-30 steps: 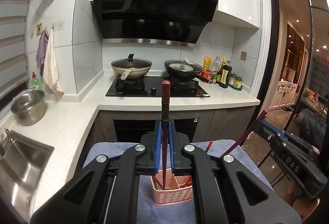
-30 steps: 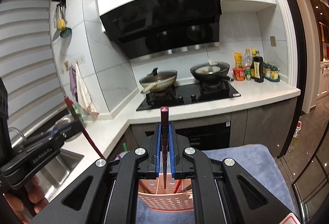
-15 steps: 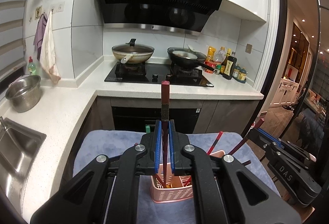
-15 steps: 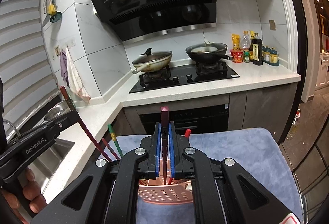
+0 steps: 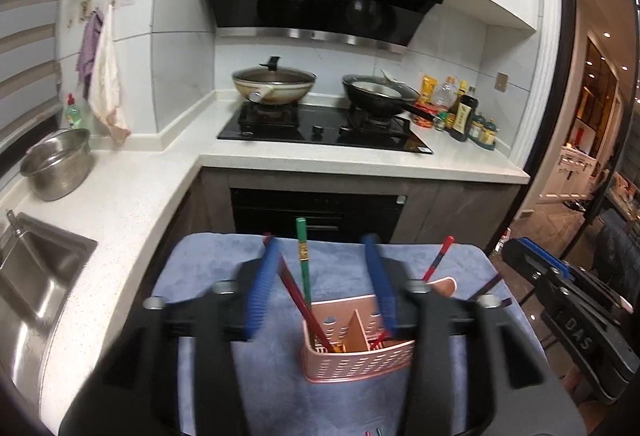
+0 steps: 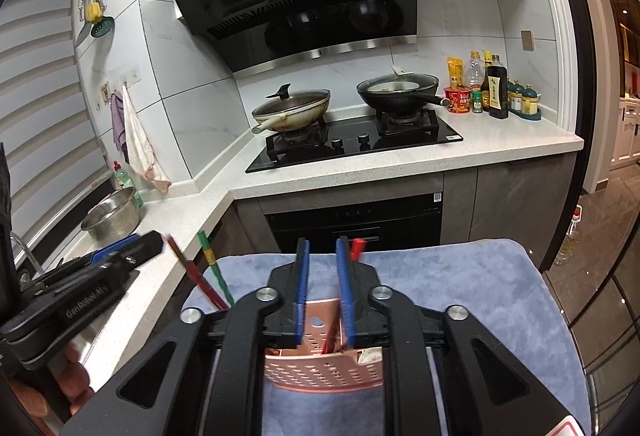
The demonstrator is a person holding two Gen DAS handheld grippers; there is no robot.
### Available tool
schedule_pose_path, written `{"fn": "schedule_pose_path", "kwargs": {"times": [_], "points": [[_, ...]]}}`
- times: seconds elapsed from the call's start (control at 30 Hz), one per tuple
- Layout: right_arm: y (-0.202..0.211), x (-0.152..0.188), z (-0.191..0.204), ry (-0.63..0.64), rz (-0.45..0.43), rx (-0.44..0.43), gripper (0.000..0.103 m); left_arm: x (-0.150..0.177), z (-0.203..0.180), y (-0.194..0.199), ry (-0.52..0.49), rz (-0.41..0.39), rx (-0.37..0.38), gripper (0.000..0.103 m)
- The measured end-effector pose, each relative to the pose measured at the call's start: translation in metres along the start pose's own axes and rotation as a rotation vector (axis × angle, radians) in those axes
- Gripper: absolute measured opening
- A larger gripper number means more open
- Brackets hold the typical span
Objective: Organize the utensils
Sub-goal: 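Open both tools to release the chopsticks into the pink holder, then move both open tools back toward the last red and green chopsticks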
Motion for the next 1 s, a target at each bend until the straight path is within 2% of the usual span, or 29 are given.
{"fn": "schedule_pose_path", "kwargs": {"times": [0.63, 0.8, 0.9, 1.0], "points": [[0.040, 0.030, 0.002, 0.008, 0.021, -0.039, 0.021, 0.025, -0.010, 0.026, -0.034, 0.016, -0.039, 0.049], [0.053, 0.051, 0.001, 0.019, 0.046, -0.047, 0.021, 0.036, -0.004, 0.033, -0.020, 0.032, -0.055, 0.052], [0.059, 0.067, 0.000, 0.031, 0.066, -0.044, 0.026, 0.044, -0.001, 0.036, -0.015, 0.038, -0.068, 0.058], [0.063, 0.090, -0.001, 0.053, 0.102, -0.037, 0.027, 0.058, 0.001, 0.039, -0.017, 0.062, -0.077, 0.058]]}}
Point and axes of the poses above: each gripper's, at about its wrist camera, not at the fingertips, and y roughly against the way its jaws point, z to its left, x to its underside, the point moved 3 cm from there along -y, roughly the way its jaws point, and after that the axes turned 8 degrees about x, right-handed, at the moved point
